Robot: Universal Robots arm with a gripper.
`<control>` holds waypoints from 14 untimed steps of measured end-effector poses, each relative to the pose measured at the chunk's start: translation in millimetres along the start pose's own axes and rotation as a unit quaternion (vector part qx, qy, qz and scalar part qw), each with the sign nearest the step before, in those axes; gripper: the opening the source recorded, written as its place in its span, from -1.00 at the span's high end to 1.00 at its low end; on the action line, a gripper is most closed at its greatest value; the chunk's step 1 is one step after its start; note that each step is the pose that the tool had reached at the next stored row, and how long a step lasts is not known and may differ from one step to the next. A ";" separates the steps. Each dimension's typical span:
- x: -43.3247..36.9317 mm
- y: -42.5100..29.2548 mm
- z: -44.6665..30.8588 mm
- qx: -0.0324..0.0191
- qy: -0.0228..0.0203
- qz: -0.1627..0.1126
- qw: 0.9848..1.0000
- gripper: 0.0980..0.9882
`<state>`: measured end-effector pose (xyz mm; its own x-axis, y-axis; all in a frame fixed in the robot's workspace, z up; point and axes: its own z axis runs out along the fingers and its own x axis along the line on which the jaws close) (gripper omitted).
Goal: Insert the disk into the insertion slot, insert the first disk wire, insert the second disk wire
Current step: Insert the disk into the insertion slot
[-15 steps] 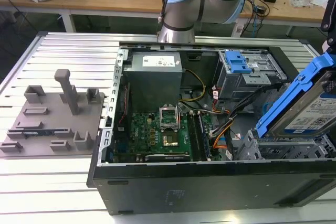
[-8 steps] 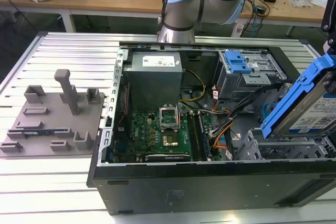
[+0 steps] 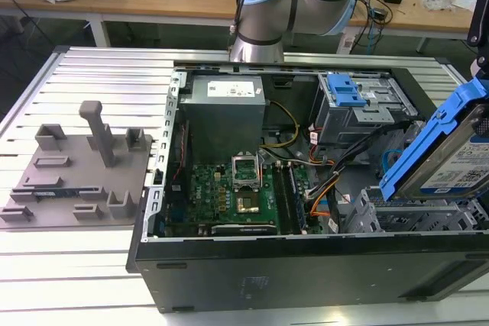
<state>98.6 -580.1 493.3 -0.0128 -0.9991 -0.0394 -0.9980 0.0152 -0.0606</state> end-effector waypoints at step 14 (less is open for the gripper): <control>-21.4 -5.3 5.0 0.002 0.000 -0.012 1.000 0.39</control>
<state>104.5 -558.6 489.5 0.0117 -0.9992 -0.0388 -0.9979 -0.0091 -0.0646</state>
